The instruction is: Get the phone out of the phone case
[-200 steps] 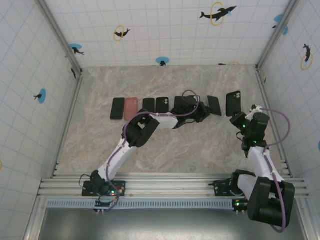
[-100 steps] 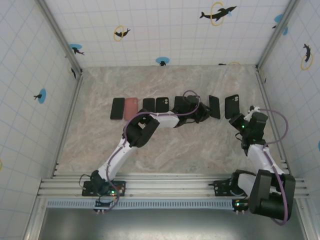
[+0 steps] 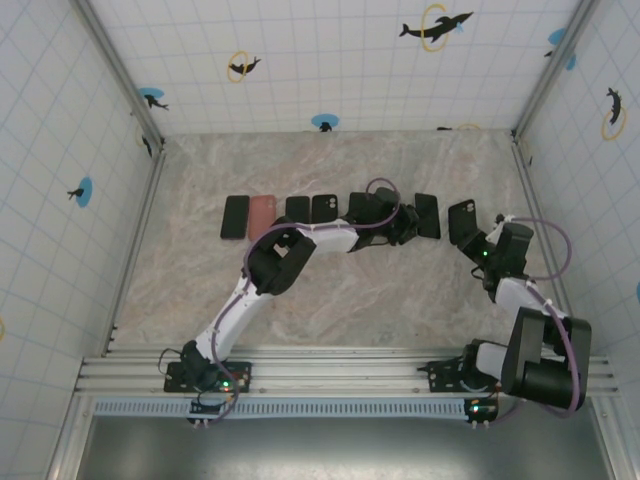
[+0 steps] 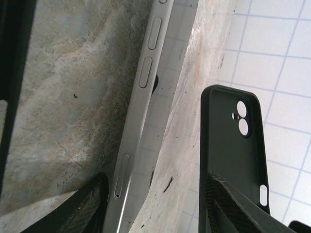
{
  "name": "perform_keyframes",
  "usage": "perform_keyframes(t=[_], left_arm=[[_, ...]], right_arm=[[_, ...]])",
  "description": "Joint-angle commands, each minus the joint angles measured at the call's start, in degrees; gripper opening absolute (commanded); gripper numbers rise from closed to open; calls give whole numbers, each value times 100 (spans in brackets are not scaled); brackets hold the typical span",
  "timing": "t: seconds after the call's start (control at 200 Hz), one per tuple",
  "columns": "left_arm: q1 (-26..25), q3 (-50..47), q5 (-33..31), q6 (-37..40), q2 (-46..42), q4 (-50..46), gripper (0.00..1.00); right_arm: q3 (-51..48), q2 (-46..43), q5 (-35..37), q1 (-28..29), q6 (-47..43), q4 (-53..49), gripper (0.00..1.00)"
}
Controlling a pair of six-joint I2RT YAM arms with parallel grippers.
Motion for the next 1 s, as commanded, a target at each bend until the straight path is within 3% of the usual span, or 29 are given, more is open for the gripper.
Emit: perform_keyframes(t=[0.0,0.355,0.996], left_arm=[[31,23,-100,281,-394,-349,58],[38,-384,-123,482,-825,-364,64],[75,-562,-82,709,-1550,-328,68]], right_arm=[[244,233,-342,-83,-77,508,0],[544,1121,-907,-146,96,1107,0],[938,2255,-1373,-497,-164,977,0]])
